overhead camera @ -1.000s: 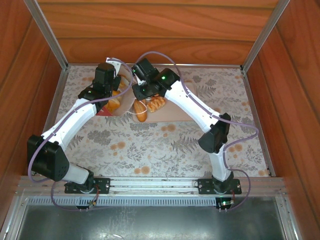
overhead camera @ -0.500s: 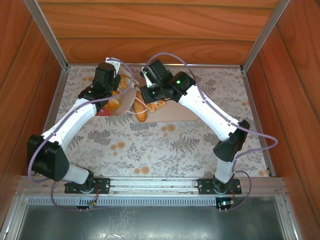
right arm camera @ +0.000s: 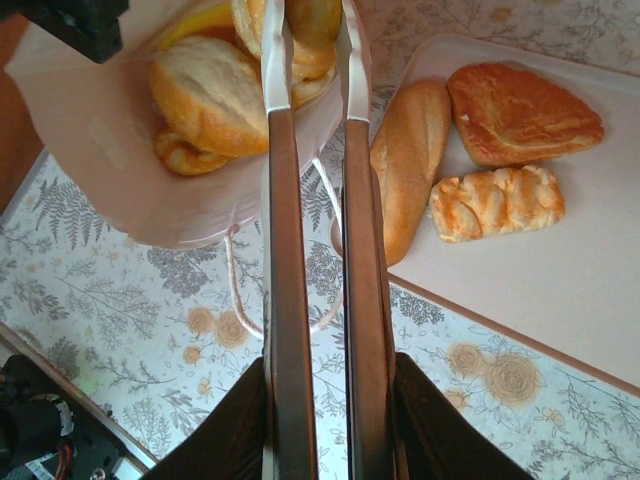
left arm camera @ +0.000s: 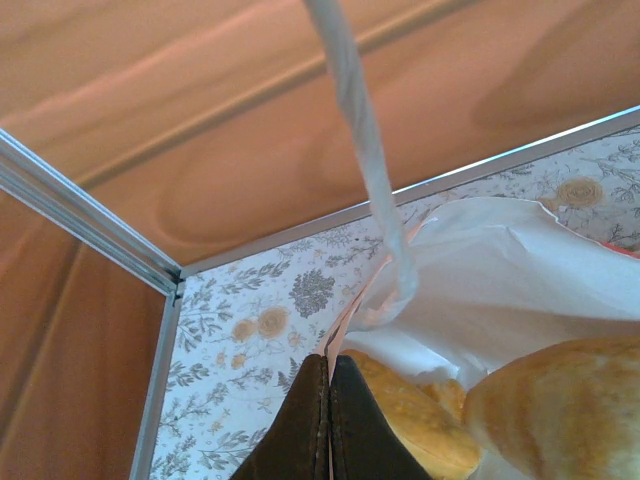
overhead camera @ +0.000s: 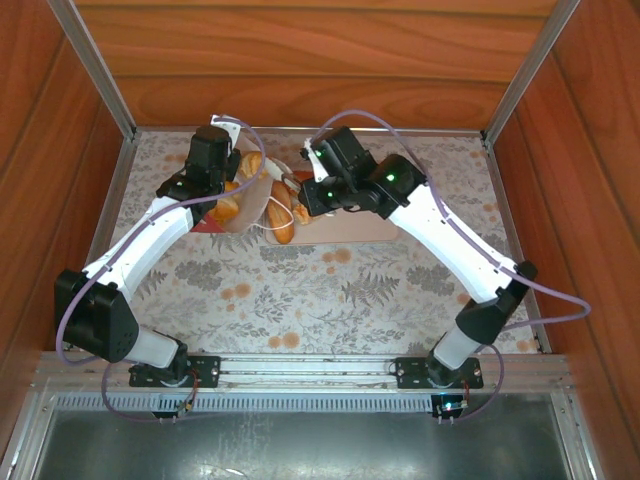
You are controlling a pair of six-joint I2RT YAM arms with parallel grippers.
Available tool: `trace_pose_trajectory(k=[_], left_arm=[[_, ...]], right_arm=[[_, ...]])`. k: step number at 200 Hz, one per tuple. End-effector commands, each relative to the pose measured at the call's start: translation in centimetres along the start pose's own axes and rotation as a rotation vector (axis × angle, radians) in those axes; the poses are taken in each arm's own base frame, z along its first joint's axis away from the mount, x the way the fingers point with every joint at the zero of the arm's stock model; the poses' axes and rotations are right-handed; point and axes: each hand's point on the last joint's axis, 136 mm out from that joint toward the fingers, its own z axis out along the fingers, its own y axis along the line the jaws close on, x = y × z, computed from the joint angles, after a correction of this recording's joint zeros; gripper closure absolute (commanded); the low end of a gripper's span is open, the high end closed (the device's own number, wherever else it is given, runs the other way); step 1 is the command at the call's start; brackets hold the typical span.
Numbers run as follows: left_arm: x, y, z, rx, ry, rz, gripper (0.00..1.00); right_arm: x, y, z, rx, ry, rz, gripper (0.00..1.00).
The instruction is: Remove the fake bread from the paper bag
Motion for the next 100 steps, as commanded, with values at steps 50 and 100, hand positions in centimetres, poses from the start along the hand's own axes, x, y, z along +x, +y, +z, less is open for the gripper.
trace_pose_trajectory(k=[50, 100], left_arm=[[-0.3, 0.4, 0.0, -0.037, -0.013, -0.01, 1.0], [-0.3, 0.5, 0.0, -0.042, -0.013, -0.009, 1.0]], right_arm=[[-0.3, -1.0, -6.4, -0.054, -0.119, 0.047, 1.0], [1.8, -4.9, -9.3, 0.02, -0.134, 0.134, 1.0]])
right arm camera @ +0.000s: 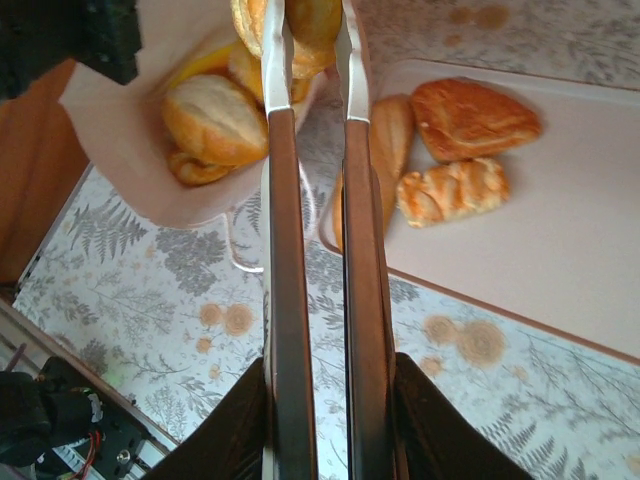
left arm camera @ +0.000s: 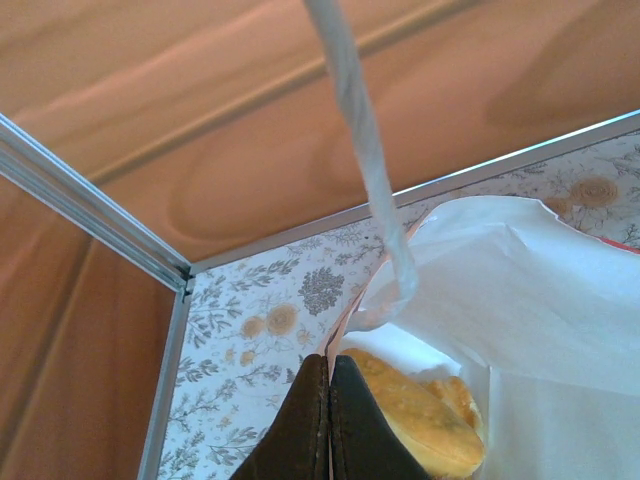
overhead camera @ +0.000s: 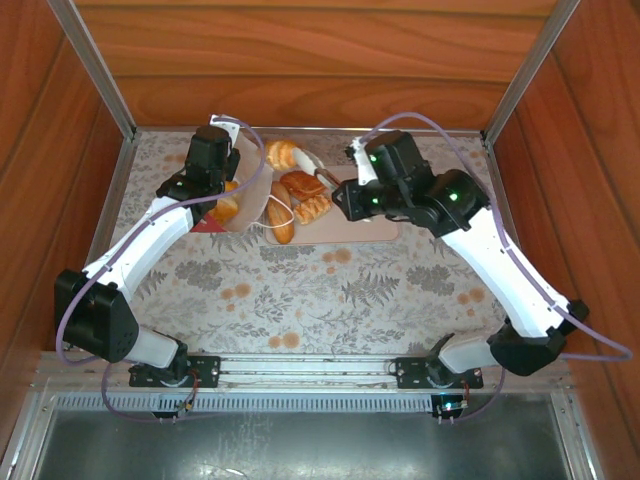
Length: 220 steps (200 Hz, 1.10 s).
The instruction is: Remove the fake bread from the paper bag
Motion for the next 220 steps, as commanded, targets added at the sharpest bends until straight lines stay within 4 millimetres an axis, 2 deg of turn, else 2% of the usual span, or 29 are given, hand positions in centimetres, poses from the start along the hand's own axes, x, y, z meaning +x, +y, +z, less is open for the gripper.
trace_pose_trajectory(k=[1, 48, 70, 89, 124, 182, 220], left_arm=[[-0.4, 0.2, 0.0, -0.023, -0.017, -0.009, 1.0], [-0.6, 0.2, -0.1, -0.024, -0.021, -0.004, 1.0], [-0.8, 0.3, -0.1, -0.022, -0.027, -0.004, 1.0], [-0.9, 0.3, -0.2, -0.021, -0.031, -0.005, 1.0], [-1.0, 0.3, -0.2, -0.02, -0.033, -0.003, 1.0], [-0.9, 0.5, -0.4, -0.032, -0.033, 0.001, 1.0], [-0.8, 0.6, -0.4, -0.038, -0.03, 0.006, 1.0]], right_arm=[[0.0, -1.3, -2.2, 0.015, -0.046, 0.048, 1.0], [2.0, -5.2, -4.8, 0.094, -0.045, 0.119, 1.0], [3.7, -6.9, -4.9, 0.115, 0.007, 0.173, 1.0], [5.4, -7.7, -4.0, 0.096, 0.08, 0.224, 1.0], [8.2, -7.9, -1.6, 0.008, 0.212, 0.311, 1.0], [11.4, -7.7, -0.1, -0.064, 0.36, 0.389, 1.0], [12.0, -8.1, 0.3, -0.075, 0.4, 0.424, 1.0]])
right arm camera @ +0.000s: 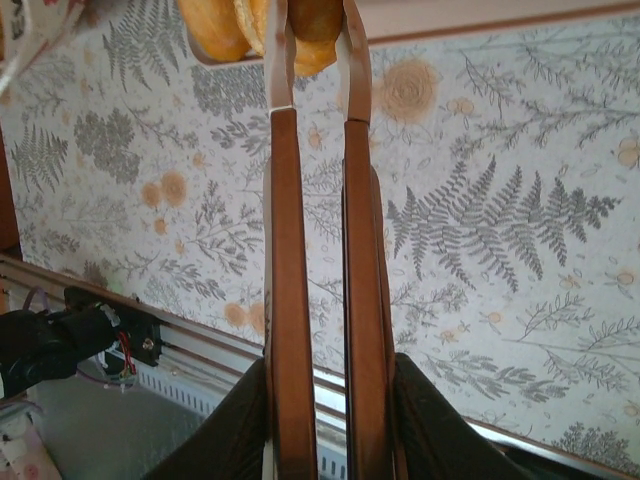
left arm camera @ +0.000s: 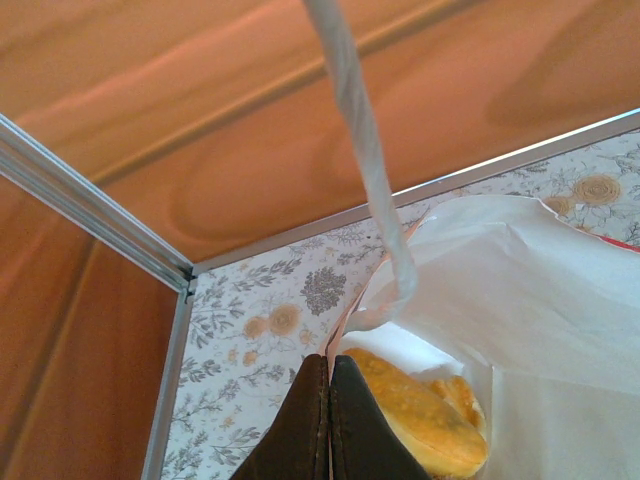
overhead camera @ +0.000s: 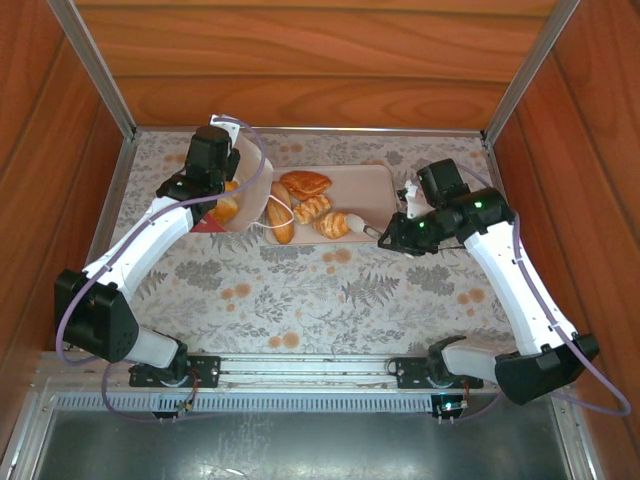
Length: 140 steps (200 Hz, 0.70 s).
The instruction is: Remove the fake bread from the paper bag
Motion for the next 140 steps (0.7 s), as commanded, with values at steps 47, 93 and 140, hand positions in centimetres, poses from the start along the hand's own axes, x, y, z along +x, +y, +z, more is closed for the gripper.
trace_pose_trajectory(k=[47, 93, 140], left_arm=[[-0.9, 0.8, -0.5, -0.039, -0.032, 0.009, 1.0], [-0.9, 0.5, -0.4, -0.026, -0.033, -0.005, 1.0], [-0.8, 0.2, 0.0, -0.02, -0.028, -0.003, 1.0]], right_arm=[[-0.3, -0.1, 0.8, -0.092, 0.071, 0.03, 1.0], [-1.2, -1.0, 2.0, -0.103, 0.112, 0.057, 1.0], [-2.5, -2.1, 2.7, -0.099, 0.122, 0.081, 1.0]])
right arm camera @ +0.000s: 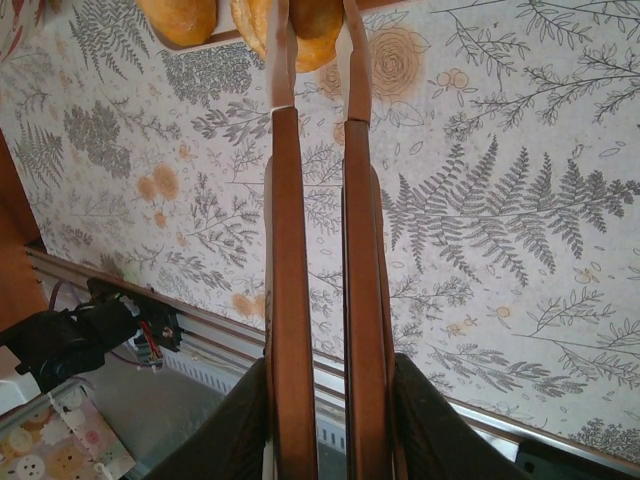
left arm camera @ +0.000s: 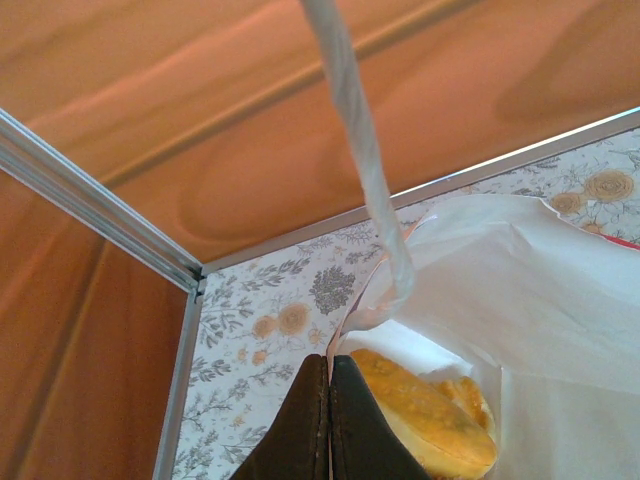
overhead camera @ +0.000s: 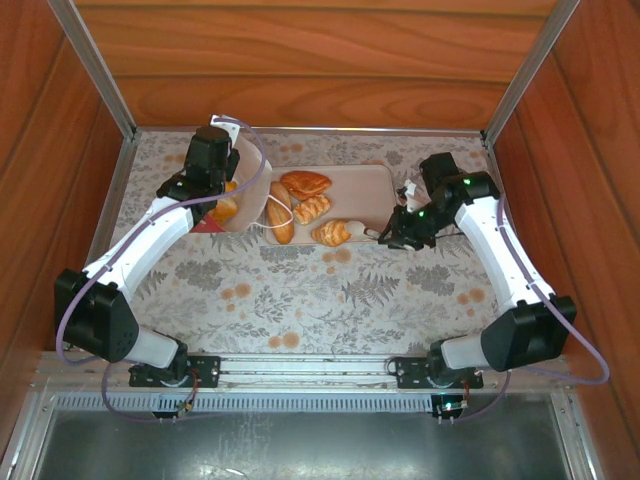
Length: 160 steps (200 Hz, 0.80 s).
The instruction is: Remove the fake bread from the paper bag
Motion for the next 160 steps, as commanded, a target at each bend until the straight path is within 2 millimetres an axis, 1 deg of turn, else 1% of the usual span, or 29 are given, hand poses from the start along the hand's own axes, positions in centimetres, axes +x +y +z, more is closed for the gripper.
trace_pose_trajectory(k=[1, 35, 85, 97, 131, 160], left_arm=[[-0.9, 0.0, -0.1, -0.005, -0.029, -0.02, 1.0], [-0.7, -0.1, 0.1, -0.007, -0.021, -0.01, 1.0], [-0.5, 0.0, 0.1, -0.009, -0.018, -0.012, 1.0], [-0.5, -0.1, 0.1, -0.01, -0.016, -0.01, 1.0], [-0.6, -0.2, 0.2, -0.007, -0.016, -0.003, 1.0], [-0.4, -0.3, 0.4, -0.007, -0.013, -0.001, 1.0]], right_arm=[[-0.6, 0.5, -0.3, -0.05, -0.003, -0.022, 1.0], [-1.8, -0.4, 0.3, -0.038, 0.013, -0.002, 1.0], [-3.4, -1.2, 0.9, -0.02, 0.028, 0.02, 0.96], [-3.8, -1.4, 1.0, -0.014, 0.027, 0.023, 0.94], [-4.8, -2.1, 1.4, 0.015, 0.03, 0.035, 0.81], [-5.6, -2.3, 1.7, 0.019, 0.021, 0.039, 0.73]])
